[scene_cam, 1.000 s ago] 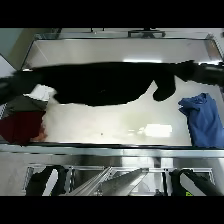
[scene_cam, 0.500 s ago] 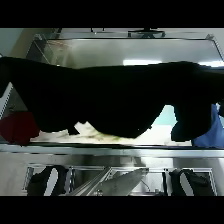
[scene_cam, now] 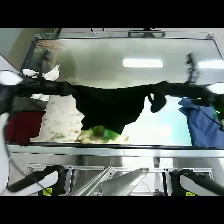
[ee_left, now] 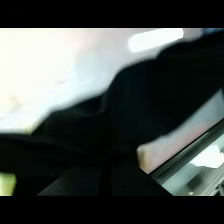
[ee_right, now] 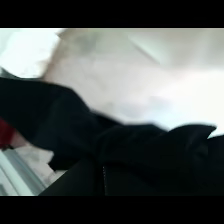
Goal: Fold the shirts.
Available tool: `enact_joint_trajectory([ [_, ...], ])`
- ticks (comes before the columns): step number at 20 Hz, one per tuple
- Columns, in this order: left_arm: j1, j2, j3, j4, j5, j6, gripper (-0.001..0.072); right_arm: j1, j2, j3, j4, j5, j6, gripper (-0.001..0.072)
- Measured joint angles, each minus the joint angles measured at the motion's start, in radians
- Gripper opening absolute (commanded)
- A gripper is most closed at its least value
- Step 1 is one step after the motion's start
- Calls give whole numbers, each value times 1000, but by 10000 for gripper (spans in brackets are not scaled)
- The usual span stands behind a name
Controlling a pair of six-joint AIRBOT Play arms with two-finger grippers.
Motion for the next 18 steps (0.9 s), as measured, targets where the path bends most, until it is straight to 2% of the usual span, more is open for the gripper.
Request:
enact_joint_trajectory([
  [1, 0, -78, -2, 6, 14, 19, 497, 13, -77, 3, 18, -36, -21, 253],
  [2, 5, -146, 10, 10, 21, 33, 717, 21, -153, 13, 41, -63, -43, 418],
  [5, 43, -327, 113, 21, -5, 52, 713, 16, -301, 74, 109, -91, -83, 419],
  [9, 102, -431, 224, 25, -140, 26, 712, -47, -312, 135, 130, -14, -78, 417],
  [13, 115, -403, 138, 47, -194, 15, 711, -66, -229, 103, -50, 97, 55, 418],
  [16, 100, -364, 11, 58, -157, 25, 710, -32, -177, -11, -174, 114, 136, 418],
  [18, 79, -351, -62, 50, -108, 34, 694, 0, -162, -94, -209, 77, 176, 418],
])
